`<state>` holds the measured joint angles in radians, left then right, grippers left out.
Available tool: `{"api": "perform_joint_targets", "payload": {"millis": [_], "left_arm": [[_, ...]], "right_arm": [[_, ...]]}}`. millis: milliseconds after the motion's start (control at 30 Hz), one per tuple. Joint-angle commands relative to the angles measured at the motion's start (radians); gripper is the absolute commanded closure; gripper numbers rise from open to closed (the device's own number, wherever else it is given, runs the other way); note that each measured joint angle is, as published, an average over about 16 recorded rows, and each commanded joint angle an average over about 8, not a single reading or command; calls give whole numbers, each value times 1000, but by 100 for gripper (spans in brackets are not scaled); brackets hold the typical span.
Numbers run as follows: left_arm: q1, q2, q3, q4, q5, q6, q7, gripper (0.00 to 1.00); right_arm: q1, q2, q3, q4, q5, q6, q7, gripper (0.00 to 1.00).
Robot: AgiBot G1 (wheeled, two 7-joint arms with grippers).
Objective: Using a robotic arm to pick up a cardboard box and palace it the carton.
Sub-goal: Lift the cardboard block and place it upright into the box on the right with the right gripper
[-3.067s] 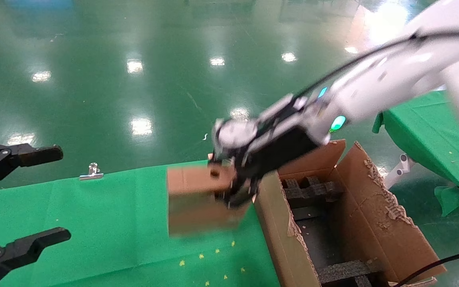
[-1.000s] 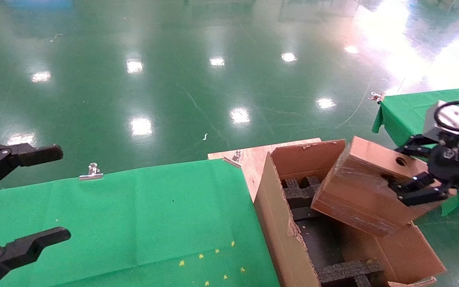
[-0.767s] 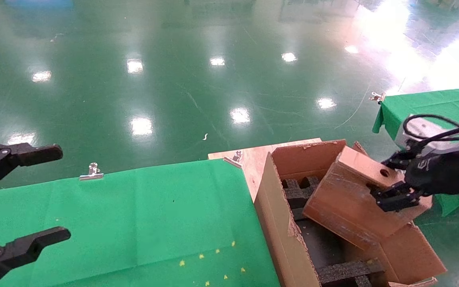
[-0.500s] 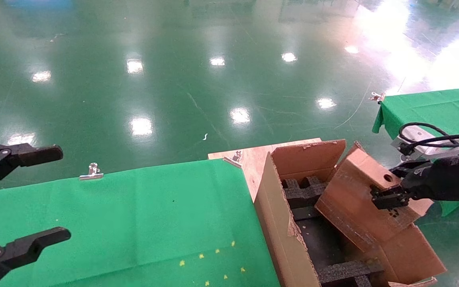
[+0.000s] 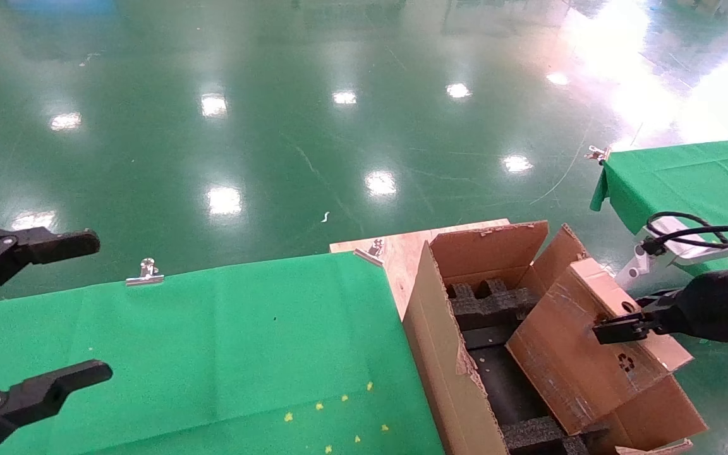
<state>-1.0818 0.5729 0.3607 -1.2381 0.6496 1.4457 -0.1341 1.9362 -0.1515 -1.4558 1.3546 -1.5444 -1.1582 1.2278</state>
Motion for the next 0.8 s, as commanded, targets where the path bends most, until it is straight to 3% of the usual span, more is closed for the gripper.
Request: {"api": "perform_joint_targets", "payload": {"millis": [33, 800], "left_arm": [[0, 0, 0, 0, 0, 0, 0, 0], [0, 0, 0, 0, 0, 0, 0, 0]], "right_arm": [[0, -1, -2, 0, -13, -1, 27, 100], [-43, -78, -43, 0, -215, 85, 262, 100]]}}
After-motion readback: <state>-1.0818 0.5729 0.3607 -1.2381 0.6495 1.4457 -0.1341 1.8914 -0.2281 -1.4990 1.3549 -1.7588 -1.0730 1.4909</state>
